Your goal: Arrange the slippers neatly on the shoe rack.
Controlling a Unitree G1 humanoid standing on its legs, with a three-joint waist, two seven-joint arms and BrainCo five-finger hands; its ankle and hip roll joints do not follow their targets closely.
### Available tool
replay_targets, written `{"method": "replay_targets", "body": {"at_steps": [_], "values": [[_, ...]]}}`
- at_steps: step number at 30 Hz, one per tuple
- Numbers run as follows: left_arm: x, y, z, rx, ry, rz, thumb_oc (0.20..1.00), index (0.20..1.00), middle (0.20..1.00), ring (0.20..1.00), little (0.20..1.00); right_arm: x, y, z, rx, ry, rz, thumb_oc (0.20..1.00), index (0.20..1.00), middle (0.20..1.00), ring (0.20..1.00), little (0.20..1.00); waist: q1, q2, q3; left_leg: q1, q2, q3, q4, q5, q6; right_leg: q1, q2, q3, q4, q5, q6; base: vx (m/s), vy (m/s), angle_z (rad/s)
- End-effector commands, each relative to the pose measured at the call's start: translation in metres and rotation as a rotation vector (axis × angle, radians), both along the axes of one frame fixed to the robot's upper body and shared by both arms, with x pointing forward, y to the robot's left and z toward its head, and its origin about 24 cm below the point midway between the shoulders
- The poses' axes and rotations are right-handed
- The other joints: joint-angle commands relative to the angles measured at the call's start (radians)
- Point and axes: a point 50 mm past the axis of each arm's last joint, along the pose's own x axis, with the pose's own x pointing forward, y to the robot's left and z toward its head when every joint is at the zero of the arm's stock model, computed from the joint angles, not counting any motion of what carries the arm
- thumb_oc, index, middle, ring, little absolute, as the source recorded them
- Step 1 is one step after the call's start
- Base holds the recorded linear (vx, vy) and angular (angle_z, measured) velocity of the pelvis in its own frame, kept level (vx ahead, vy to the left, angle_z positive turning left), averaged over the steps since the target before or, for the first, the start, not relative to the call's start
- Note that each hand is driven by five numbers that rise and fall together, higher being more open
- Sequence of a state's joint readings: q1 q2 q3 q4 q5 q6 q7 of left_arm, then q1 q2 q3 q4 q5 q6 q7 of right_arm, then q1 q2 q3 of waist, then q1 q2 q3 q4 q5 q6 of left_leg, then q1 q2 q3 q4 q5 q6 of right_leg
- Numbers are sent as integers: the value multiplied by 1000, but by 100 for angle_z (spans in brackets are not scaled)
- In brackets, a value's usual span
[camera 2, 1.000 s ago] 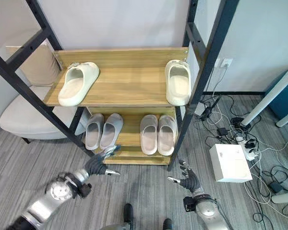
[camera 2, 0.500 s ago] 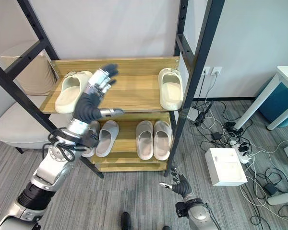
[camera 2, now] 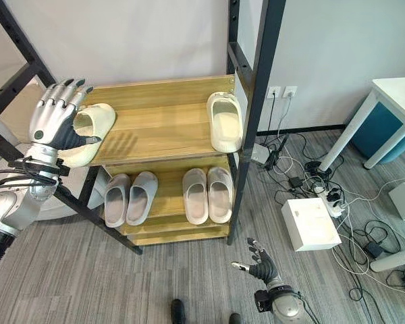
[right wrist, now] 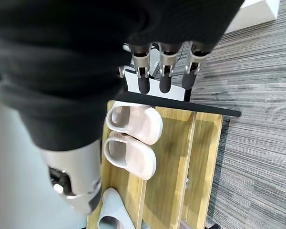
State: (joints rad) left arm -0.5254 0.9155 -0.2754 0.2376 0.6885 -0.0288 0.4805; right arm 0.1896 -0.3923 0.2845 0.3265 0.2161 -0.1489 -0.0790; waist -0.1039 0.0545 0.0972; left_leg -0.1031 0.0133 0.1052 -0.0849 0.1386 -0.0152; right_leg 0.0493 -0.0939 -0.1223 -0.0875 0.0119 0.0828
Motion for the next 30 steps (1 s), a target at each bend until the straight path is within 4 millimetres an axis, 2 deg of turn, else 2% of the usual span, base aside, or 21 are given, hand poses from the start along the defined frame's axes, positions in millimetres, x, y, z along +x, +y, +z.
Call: {"method": "replay_targets", "body": {"at_steps": [1,4,5,8,19,22,26,27,30], "values": [[10,13,67,42,-244,131,1000,1000,1000,1000,1000,26,10,34,19,-193,60,1000,1000,1000,1000,1000,-5,-29,40,119,68,-21,-2,-167,-71,-25,-90,-26,0,12,115,40,54,-11],[13,17,73,65,-249,173,1000,1000,1000,1000,1000,26,10,35,17,-197,68,1000,1000,1000,1000,1000,-10,-30,44,116,67,-17,-2,-169,-70,-33,-90,-22,0,13,117,14,24,-9],[15,25,84,98,-260,231,1000,1000,1000,1000,1000,26,10,36,13,-203,74,1000,1000,1000,1000,1000,-19,-32,49,111,66,-11,-2,-171,-67,-43,-91,-15,0,18,119,19,38,-1],[17,33,97,152,-268,298,1000,1000,1000,1000,1000,26,8,37,14,-208,66,1000,1000,1000,1000,1000,-26,-37,55,104,66,4,-2,-173,-65,-63,-89,0,0,24,124,23,50,-10],[21,57,113,247,-222,459,1000,1000,1000,1000,1000,25,5,39,29,-220,41,1000,1000,1000,1000,1000,-44,-54,74,87,66,39,-2,-176,-57,-109,-86,34,0,43,135,9,34,-14],[18,59,117,211,-250,450,1000,1000,1000,1000,1000,25,8,38,46,-218,34,1000,1000,1000,1000,1000,-38,-62,78,81,66,41,-2,-175,-57,-118,-88,34,0,47,136,-2,15,-3],[13,47,115,87,-319,333,1000,1000,1000,1000,1000,24,12,34,50,-199,36,1000,1000,1000,1000,1000,-23,-66,78,80,60,26,-2,-179,-56,-111,-92,23,0,42,132,5,-1,1],[7,41,113,34,-359,280,1000,1000,1000,1000,1000,23,14,33,44,-196,47,1000,1000,1000,1000,1000,-19,-62,75,84,58,21,-2,-181,-56,-104,-94,14,0,38,131,23,-2,6],[3,41,112,5,-389,268,1000,1000,1000,1000,1000,24,15,33,34,-197,58,1000,1000,1000,1000,1000,-12,-58,71,88,57,14,-2,-184,-55,-95,-96,7,0,34,129,9,3,2]]}}
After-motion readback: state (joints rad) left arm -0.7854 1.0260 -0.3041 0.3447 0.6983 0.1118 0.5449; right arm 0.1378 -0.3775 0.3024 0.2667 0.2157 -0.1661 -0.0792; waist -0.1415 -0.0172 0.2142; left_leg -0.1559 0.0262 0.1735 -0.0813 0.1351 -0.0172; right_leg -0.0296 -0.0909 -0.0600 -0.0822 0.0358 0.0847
